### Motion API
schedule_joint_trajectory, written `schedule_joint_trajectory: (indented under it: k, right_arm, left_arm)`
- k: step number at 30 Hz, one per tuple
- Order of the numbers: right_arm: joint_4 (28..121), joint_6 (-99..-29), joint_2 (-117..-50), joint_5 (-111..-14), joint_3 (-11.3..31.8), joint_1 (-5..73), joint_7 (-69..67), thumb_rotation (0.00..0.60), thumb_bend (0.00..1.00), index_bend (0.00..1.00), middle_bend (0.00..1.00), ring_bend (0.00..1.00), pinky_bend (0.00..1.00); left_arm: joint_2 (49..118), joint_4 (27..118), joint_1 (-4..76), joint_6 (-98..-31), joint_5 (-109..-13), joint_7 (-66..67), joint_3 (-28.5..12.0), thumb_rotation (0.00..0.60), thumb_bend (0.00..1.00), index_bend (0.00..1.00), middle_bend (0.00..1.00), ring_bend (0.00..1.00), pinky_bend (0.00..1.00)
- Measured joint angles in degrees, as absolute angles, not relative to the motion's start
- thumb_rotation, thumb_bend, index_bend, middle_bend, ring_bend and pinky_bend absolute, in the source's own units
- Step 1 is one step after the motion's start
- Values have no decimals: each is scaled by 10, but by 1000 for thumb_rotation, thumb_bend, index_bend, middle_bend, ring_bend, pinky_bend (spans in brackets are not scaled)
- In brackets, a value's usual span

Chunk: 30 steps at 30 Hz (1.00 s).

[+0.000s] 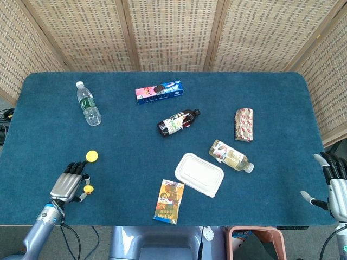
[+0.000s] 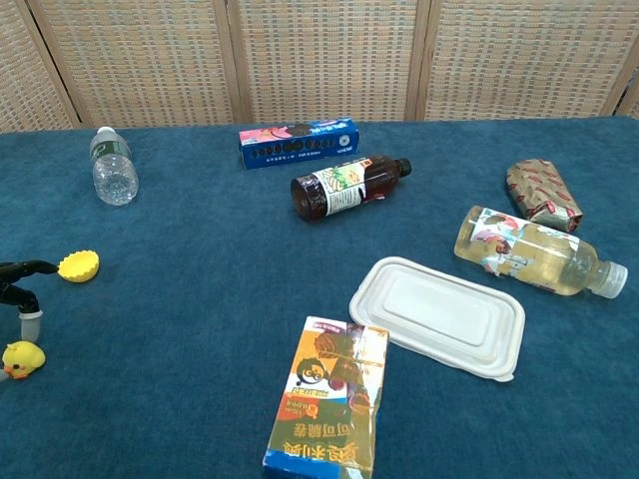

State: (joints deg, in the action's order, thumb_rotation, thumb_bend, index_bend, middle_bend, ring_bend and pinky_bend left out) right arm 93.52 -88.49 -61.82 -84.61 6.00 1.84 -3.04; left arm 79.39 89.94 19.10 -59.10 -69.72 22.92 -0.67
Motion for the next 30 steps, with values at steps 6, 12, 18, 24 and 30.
schedule_joint_trajectory:
  k: [6,12,18,24,30]
  right_arm:
    - [935,-883,-619,-846,60,19,-29,600,0,8,86,0,0]
    - [935,-882,-619,-846,59,20,-28,600,0,8,86,0,0]
    - [937,-884,-619,-845,60,19,-29,600,0,8,86,0,0]
    - [934,-880,-618,-837,63,20,-33,600,0,8,86,0,0]
    - [932,-874,-617,-831,65,22,-36,600,0,8,86,0,0]
  left_arm:
    - [791,903,194,-594,-692,222,-12,600,307,494,0,0,0]
    - [771,924,204,-595,-685,181,-41,600,307,494,0,0,0]
    - [760,919,230,-583,-662,136,-91,600,307,494,0,0,0]
    - [768,863,267,-538,-613,99,-129,600,307,494,0,0,0]
    - [786,819,294,-500,-574,99,-134,600,307,494,0,0,0]
